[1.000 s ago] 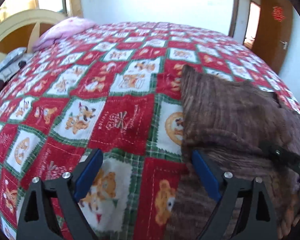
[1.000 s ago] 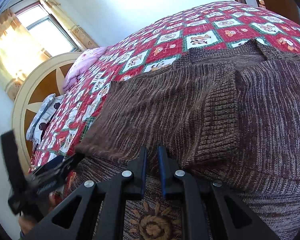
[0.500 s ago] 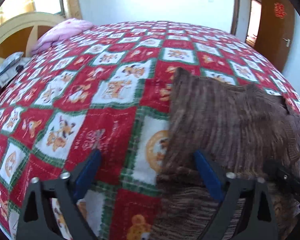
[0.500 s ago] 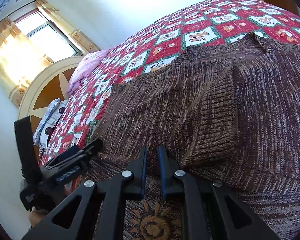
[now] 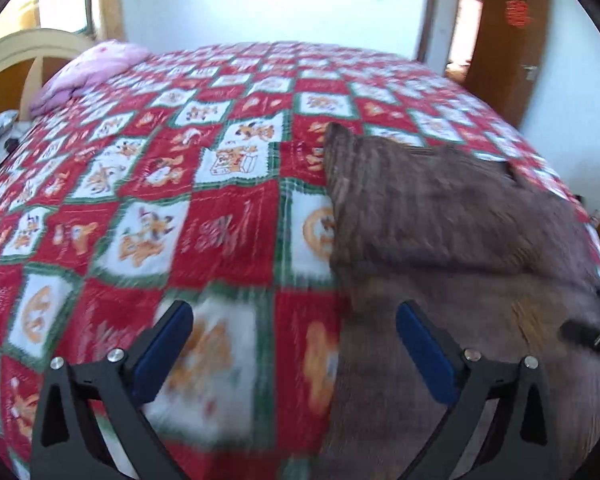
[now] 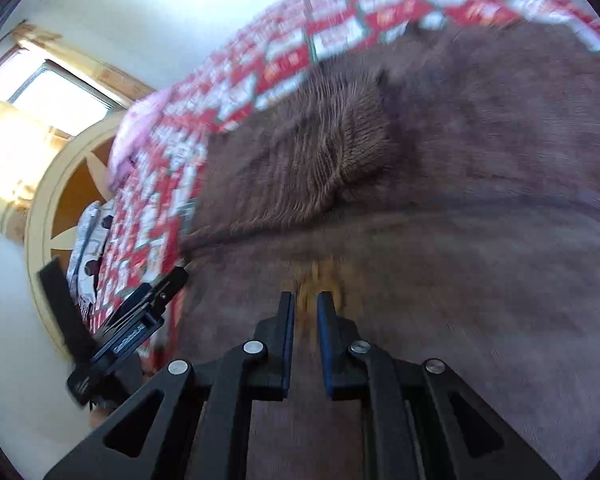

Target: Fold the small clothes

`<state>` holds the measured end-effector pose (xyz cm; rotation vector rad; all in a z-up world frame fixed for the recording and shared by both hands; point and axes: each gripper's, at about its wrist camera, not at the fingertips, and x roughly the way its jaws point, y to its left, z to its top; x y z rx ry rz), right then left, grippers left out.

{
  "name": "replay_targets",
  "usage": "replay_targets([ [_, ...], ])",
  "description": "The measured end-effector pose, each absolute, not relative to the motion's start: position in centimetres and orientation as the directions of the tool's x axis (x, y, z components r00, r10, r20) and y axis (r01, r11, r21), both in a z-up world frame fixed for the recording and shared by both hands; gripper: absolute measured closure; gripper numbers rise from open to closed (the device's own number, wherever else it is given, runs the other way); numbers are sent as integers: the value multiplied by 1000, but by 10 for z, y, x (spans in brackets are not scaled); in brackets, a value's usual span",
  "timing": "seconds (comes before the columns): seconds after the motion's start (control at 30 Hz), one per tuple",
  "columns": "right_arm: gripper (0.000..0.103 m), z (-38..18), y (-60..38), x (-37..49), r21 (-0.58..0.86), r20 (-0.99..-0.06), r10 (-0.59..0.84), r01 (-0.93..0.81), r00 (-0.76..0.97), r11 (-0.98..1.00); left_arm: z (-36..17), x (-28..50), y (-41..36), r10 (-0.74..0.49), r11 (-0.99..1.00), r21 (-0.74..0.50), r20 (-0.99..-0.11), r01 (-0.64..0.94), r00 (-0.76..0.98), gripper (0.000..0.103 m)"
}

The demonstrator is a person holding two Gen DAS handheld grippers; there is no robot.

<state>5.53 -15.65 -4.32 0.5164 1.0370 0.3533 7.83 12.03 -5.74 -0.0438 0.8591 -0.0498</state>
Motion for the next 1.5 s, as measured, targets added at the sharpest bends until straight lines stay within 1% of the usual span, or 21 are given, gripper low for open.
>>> replay_targets([
  [0.07, 88, -17, -175, 5, 514, -677, 464, -85, 571, 854, -49, 50, 134, -109, 994, -71, -733, 84, 671, 0],
  [0.1, 80, -5, -186, -21, 467, -662, 414, -88, 625, 880, -46, 37, 141, -135, 991, -81, -728, 111, 672, 0],
  [0.13, 64, 1, -193, -37, 434, -652, 377, -83, 658, 897, -44, 22, 150, -166, 985, -99, -725, 138, 669, 0],
  [0.2, 45, 13, -214, -85, 357, -621, 265, -34, 737, 933, -40, 1, 165, -215, 976, -135, -720, 171, 660, 0],
  [0.27, 45, 18, -233, -127, 344, -591, 202, 17, 781, 939, -37, -21, 177, -257, 966, -172, -713, 192, 652, 0],
  [0.37, 45, 14, -254, -169, 389, -583, 180, 78, 792, 918, -37, -50, 184, -269, 963, -185, -721, 196, 639, 0],
  [0.47, 45, 5, -262, -194, 383, -610, 151, 122, 778, 916, -39, -68, 182, -281, 959, -186, -722, 213, 632, 0],
  [0.63, 45, 0, -257, -218, 355, -616, 126, 130, 778, 926, -51, -88, 171, -314, 948, -210, -743, 239, 591, 1],
  [0.7, 45, -1, -256, -224, 340, -614, 110, 136, 782, 931, -59, -93, 163, -324, 944, -218, -757, 248, 567, 4],
  [0.77, 45, 0, -251, -228, 311, -609, 89, 134, 788, 941, -64, -97, 155, -291, 953, -182, -776, 244, 559, 6],
  [0.8, 45, -1, -249, -229, 305, -607, 87, 130, 790, 943, -67, -98, 148, -245, 963, -133, -789, 233, 564, 7],
  [0.83, 45, -1, -247, -231, 302, -605, 88, 126, 792, 945, -68, -100, 144, -224, 967, -106, -791, 233, 569, 8],
  [0.93, 45, -2, -239, -234, 295, -605, 93, 114, 791, 949, -68, -104, 133, -176, 971, -46, -795, 233, 580, 8],
  [1.03, 45, -1, -230, -240, 255, -608, 71, 110, 791, 961, -68, -108, 130, -159, 973, -28, -797, 227, 583, 8],
  [1.2, 45, -2, -224, -256, 173, -621, -19, 161, 783, 972, -75, -119, 127, -163, 972, -31, -799, 231, 578, 8],
  [1.3, 45, -5, -227, -270, 163, -622, -44, 185, 782, 969, -78, -118, 123, -167, 974, -47, -811, 221, 560, 8],
  [1.4, 45, -8, -236, -281, 145, -633, -96, 239, 768, 960, -81, -117, 126, -264, 959, -165, -819, 231, 509, 8],
  [1.5, 45, -11, -258, -293, 187, -633, -124, 307, 764, 933, -85, -116, 127, -277, 958, -196, -827, 211, 489, 9],
])
